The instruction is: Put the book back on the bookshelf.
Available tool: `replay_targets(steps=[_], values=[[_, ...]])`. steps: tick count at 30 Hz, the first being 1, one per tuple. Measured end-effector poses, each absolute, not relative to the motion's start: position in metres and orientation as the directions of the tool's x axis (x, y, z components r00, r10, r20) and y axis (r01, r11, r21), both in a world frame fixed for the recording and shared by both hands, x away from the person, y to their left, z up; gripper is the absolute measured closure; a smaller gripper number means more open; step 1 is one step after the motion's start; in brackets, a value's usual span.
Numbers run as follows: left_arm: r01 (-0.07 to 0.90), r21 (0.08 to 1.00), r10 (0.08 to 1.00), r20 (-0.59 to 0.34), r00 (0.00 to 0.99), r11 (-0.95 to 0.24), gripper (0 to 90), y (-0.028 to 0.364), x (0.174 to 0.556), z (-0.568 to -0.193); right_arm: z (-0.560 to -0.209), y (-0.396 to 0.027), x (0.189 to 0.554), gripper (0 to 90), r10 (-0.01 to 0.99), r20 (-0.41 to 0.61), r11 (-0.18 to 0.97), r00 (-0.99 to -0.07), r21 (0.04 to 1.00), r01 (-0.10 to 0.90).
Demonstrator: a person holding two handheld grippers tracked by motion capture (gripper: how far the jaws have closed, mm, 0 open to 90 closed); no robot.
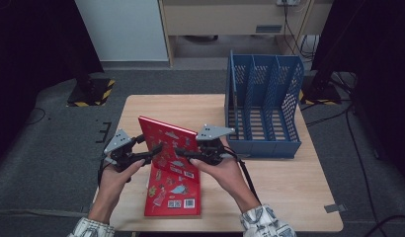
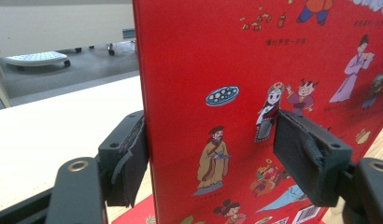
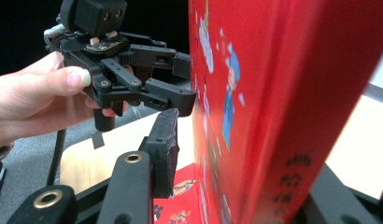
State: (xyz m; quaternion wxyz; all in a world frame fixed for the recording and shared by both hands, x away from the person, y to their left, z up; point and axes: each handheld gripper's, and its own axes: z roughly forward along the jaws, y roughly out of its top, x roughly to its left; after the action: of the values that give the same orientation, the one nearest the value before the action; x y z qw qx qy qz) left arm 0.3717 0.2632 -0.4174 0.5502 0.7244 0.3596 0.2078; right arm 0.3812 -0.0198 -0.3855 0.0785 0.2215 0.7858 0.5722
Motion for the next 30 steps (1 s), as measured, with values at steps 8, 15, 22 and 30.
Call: replay_targets(steps=[8, 15, 22, 30], values=[[0.29, 0.946, 0.749, -0.088, 0.657, -0.143, 27.0, 0.263, 0.371, -0.417, -0.377, -0.018, 0.383, 62.2, 0.437, 0.124, 0.228, -0.891, 0.943, 0.243], [0.289, 0.947, 0.749, -0.087, 0.657, -0.143, 26.8, 0.263, 0.37, -0.417, -0.371, -0.014, 0.384, 63.9, 0.437, 0.118, 0.215, -0.892, 0.949, 0.231], [0.29, 0.946, 0.75, -0.087, 0.656, -0.144, 26.8, 0.263, 0.37, -0.417, -0.368, -0.012, 0.386, 65.9, 0.44, 0.115, 0.211, -0.891, 0.951, 0.227], [0.288, 0.947, 0.747, -0.087, 0.659, -0.145, 26.9, 0.263, 0.37, -0.417, -0.366, -0.009, 0.388, 67.4, 0.443, 0.098, 0.217, -0.891, 0.953, 0.212]])
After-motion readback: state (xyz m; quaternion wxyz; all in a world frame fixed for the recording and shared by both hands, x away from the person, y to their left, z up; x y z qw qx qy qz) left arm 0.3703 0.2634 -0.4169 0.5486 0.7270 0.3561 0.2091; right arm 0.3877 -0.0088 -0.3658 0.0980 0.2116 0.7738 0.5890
